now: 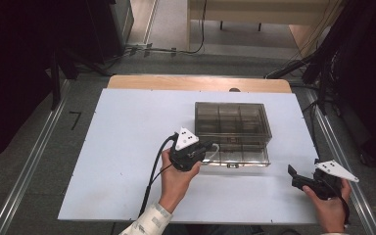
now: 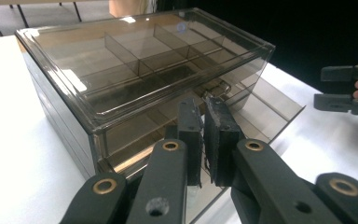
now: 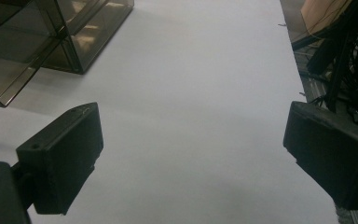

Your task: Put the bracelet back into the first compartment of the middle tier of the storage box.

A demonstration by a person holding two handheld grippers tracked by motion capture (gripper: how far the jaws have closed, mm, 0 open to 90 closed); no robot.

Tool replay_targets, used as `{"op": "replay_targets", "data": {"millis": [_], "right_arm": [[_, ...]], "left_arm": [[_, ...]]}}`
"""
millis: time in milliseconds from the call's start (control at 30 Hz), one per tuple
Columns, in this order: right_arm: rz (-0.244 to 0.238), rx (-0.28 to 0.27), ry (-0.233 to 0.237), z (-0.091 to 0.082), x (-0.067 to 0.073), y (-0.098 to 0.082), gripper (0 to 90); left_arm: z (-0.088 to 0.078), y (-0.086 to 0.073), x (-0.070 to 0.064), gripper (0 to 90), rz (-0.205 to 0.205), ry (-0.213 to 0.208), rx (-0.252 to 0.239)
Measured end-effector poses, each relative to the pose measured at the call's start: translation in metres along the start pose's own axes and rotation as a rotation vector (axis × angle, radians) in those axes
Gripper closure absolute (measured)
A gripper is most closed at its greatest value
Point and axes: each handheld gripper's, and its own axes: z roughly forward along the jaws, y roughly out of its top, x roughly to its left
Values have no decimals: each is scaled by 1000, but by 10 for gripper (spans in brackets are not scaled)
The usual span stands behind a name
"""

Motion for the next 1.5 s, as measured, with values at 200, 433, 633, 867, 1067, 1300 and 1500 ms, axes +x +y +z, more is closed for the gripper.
{"op": "replay_targets", "data": {"millis": [200,433,633,867,1067,1300,1500], "right_arm": [[5,3,2,0,0,0,33],[3,3,0,0,0,0,33],[3,4,1,0,0,0,33],[1,5,0,1,0,0,33],[2,7,0,1,0,0,33],[-3,8,2,1,1,0,32],[-4,8,2,1,1,0,33]], "left_arm": [[12,-4,3,863,5,26,29],[19,-9,5,863,22,52,55],[21,-11,4,862,38,68,67],[23,-12,4,854,45,82,73],[23,-13,2,843,47,85,69],[20,-15,2,596,27,105,50],[13,-16,1,532,24,114,38]]}}
